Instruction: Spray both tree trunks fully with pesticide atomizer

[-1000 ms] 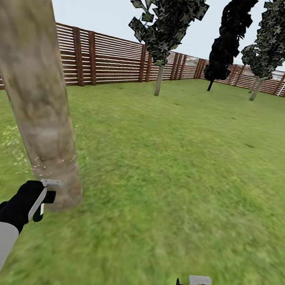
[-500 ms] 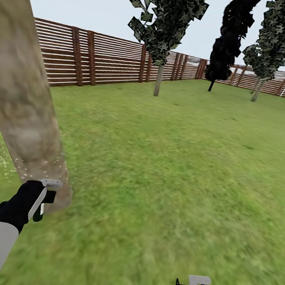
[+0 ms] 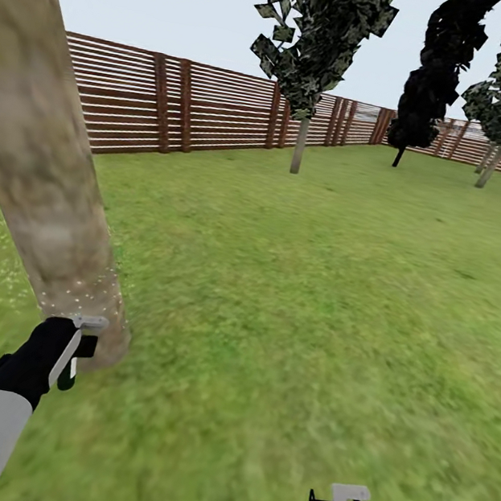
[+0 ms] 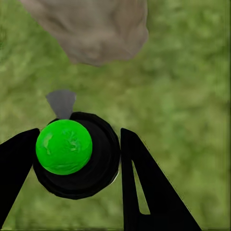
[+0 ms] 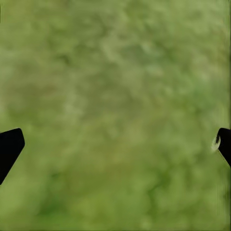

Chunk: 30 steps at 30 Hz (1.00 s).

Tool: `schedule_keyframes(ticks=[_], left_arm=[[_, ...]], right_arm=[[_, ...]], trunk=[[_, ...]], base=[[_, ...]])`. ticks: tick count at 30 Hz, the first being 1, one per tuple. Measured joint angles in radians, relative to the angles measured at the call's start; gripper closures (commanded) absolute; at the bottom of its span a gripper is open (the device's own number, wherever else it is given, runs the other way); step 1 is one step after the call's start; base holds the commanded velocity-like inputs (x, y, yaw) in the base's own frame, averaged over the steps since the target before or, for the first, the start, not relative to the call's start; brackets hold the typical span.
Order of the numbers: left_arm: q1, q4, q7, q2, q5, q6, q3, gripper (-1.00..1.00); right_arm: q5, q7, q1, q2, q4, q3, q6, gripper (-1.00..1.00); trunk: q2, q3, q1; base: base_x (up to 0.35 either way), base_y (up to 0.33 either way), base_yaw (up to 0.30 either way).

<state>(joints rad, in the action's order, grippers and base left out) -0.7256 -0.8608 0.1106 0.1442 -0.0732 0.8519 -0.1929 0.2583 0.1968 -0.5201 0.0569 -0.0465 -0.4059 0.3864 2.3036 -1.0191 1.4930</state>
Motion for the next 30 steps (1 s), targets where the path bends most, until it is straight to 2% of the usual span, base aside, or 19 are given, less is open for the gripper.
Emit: schedule_keyframes(ticks=[7, 9, 12, 13, 14, 15, 30], left_arm=[[-0.011, -0.003, -0.003, 0.005, 0.010, 0.004, 0.002, 1.00], [-0.074, 0.000, -0.003, 0.005, 0.009, 0.011, 0.003, 1.00], [-0.118, 0.001, -0.003, 0.017, 0.004, 0.035, 0.002, 1.00], [-0.133, 0.001, -0.002, 0.037, -0.004, 0.063, 0.001, 1.00], [-0.133, 0.001, -0.003, 0.048, 0.001, 0.074, 0.005, 1.00], [-0.132, 0.000, -0.003, 0.049, 0.007, 0.078, 0.009, 1.00], [-0.131, -0.002, -0.005, 0.042, 0.008, 0.083, 0.011, 1.00]], right_arm=[[0.001, 0.000, 0.000, 0.001, -0.001, 0.001, 0.000, -1.00], [0.001, 0.000, 0.000, 0.001, -0.001, 0.001, 0.000, -1.00], [0.001, 0.000, 0.000, 0.001, -0.001, 0.001, 0.000, -1.00], [0.001, 0.000, 0.000, 0.001, -0.001, 0.000, 0.000, -1.00], [0.001, 0.000, 0.000, 0.002, -0.001, 0.000, 0.000, -1.00], [0.001, 0.000, 0.000, 0.002, -0.001, 0.001, 0.000, -1.00], [0.000, 0.000, 0.000, 0.004, -0.001, 0.000, 0.000, -1.00]], trunk=[[0.000, 0.000, 0.000], [0.000, 0.000, 0.000], [0.000, 0.000, 0.000], [0.000, 0.000, 0.000], [0.000, 0.000, 0.000], [0.000, 0.000, 0.000], [0.000, 0.000, 0.000]], base=[[-0.003, -0.007, 0.276], [0.000, 0.000, 0.278], [0.000, 0.000, 0.189], [0.000, 0.000, 0.030], [0.000, 0.000, 0.015], [0.000, 0.000, 0.005], [0.198, -0.156, 0.000]])
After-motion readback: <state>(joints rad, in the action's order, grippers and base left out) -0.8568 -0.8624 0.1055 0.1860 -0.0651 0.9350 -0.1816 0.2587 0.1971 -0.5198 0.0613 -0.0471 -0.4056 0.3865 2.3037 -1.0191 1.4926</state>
